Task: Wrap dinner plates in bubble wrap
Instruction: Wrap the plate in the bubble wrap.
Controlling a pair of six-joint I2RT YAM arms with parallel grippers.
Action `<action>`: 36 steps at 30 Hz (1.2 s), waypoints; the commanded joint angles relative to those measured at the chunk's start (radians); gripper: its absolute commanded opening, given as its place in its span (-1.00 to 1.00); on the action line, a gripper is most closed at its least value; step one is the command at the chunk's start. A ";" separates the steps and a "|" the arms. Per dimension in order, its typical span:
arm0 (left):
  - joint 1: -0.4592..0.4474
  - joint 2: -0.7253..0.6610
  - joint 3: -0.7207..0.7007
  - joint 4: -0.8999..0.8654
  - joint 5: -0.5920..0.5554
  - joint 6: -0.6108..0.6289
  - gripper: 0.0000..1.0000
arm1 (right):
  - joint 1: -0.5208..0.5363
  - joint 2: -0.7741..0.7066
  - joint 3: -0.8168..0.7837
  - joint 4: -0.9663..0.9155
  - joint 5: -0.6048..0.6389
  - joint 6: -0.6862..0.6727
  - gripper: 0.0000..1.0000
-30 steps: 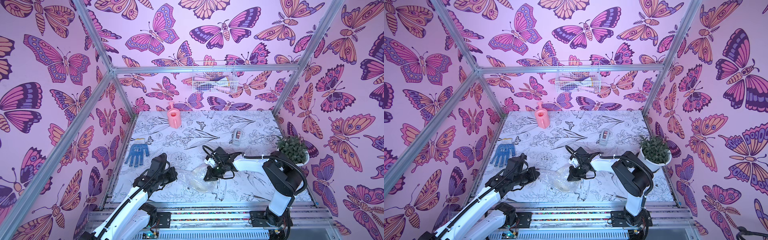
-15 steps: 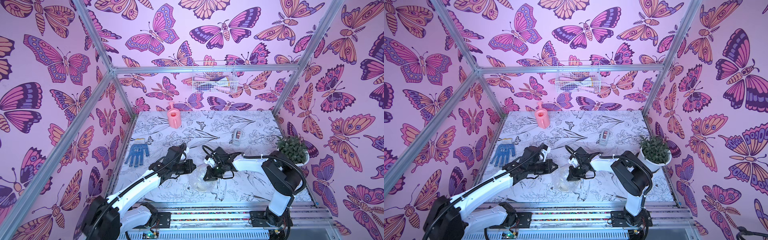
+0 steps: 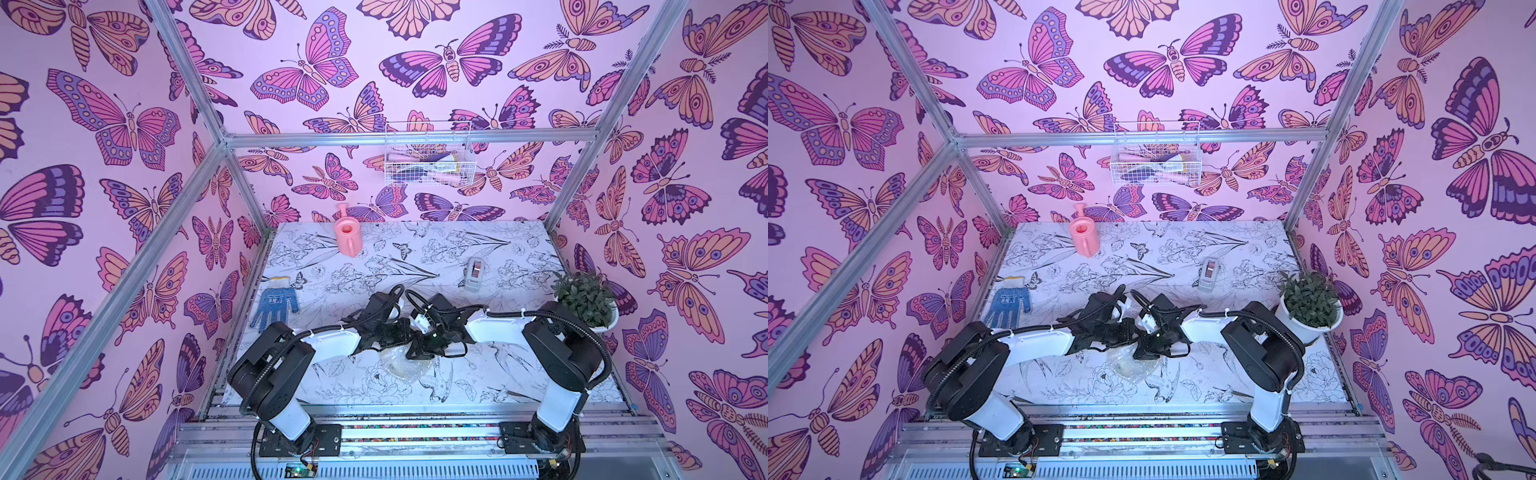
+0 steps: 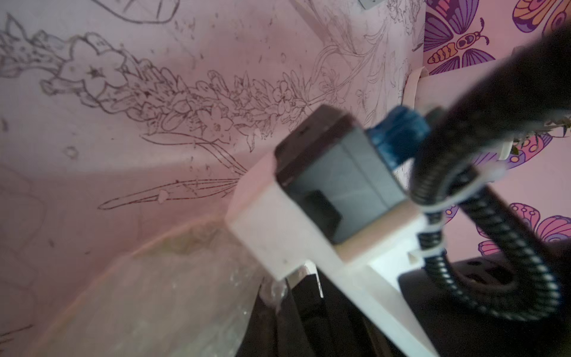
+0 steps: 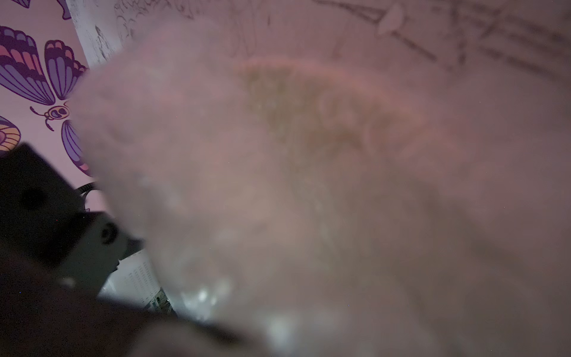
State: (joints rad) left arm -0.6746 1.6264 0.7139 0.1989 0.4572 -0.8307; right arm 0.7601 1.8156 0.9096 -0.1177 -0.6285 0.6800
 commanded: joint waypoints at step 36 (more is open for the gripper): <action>-0.092 -0.124 -0.109 0.093 0.114 -0.081 -1.00 | -0.081 -0.035 -0.108 -0.132 0.150 -0.019 -1.00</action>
State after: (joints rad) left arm -0.7349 1.5043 0.6037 0.3309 0.5251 -0.9180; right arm 0.6735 1.7145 0.8440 -0.2131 -0.5453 0.6613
